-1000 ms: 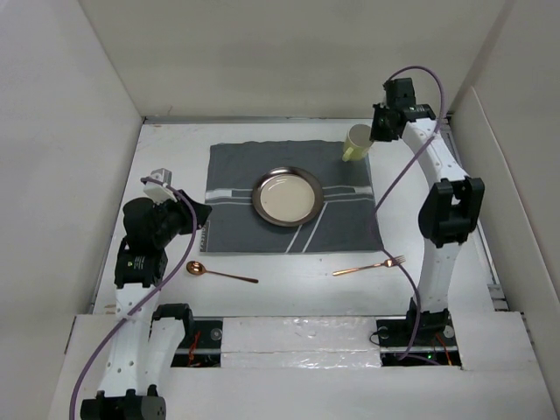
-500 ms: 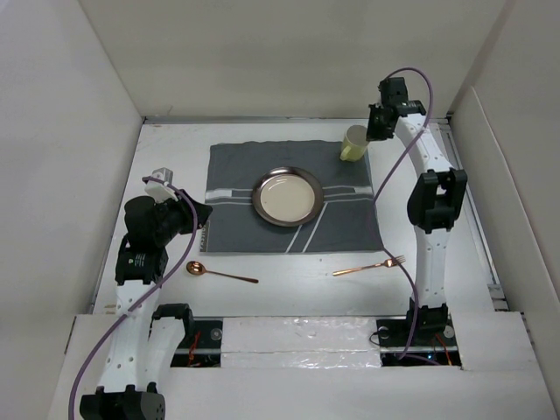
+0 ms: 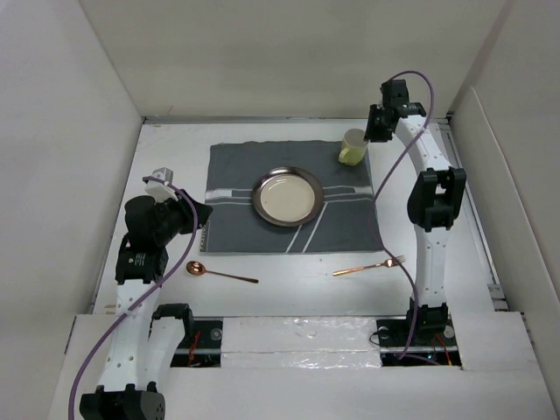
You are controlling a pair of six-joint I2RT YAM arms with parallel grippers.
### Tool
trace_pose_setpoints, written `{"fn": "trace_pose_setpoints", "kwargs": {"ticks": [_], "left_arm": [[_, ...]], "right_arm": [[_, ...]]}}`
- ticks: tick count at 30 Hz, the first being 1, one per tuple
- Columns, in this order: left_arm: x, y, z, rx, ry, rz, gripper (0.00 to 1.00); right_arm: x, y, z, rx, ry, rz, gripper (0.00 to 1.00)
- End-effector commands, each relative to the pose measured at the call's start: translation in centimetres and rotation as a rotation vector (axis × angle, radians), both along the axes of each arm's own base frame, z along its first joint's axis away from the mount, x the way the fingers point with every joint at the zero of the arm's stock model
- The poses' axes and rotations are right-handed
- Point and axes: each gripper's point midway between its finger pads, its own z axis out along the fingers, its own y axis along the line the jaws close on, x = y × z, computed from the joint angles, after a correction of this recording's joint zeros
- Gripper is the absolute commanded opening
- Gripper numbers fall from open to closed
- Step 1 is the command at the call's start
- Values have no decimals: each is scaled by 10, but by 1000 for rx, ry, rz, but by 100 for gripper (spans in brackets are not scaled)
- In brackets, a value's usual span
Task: Set the dinner table for one person
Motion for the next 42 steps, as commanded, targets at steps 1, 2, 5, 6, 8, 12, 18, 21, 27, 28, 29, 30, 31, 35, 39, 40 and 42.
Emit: {"fn": "trace_pose_setpoints", "kwargs": {"ticks": [1, 2, 5, 6, 8, 12, 18, 21, 27, 28, 29, 30, 31, 35, 39, 40, 42], "left_arm": [[2, -2, 12, 5, -52, -18, 24], [1, -2, 11, 5, -50, -18, 24], [1, -2, 13, 5, -57, -14, 25], [1, -2, 13, 5, -57, -14, 25], [0, -2, 13, 5, -59, -14, 25], [0, -2, 14, 5, -64, -12, 24], [-1, -1, 18, 5, -83, -5, 2], [-2, 3, 23, 13, -100, 23, 0], [-6, 16, 46, 20, -182, 95, 10], [-8, 18, 53, 18, -204, 110, 12], [-9, 19, 57, 14, -218, 123, 13], [-11, 20, 68, 7, -247, 134, 18], [-15, 21, 79, -2, -279, 143, 20], [-35, 28, 142, 4, -410, 191, 33], [-51, 23, 173, 4, -476, 165, 41], [-52, 20, 172, -4, -476, 146, 41], [-53, 18, 170, -9, -477, 134, 41]], "right_arm": [[15, -3, 68, 71, -181, -9, 32], [14, -1, 74, 80, -190, -3, 32], [9, -3, 101, 97, -233, 4, 37], [5, -3, 116, 100, -263, 5, 39], [-1, -3, 133, 102, -294, 4, 40], [-27, 12, 193, 116, -471, 46, 29], [-139, 122, 216, 257, -697, 375, 0], [-215, 201, 188, 367, -715, 594, 0], [-354, 331, 113, 433, -600, 920, 0], [-365, 342, 104, 409, -592, 935, 0], [-386, 359, 96, 404, -574, 969, 4], [-395, 372, 94, 406, -565, 998, 10], [-396, 383, 66, 356, -521, 999, 16], [-418, 423, 18, 277, -481, 1049, 40], [-410, 455, -10, 174, -468, 1041, 43], [-407, 457, -29, 134, -447, 1040, 45], [-403, 464, -38, 105, -445, 1051, 46]]}}
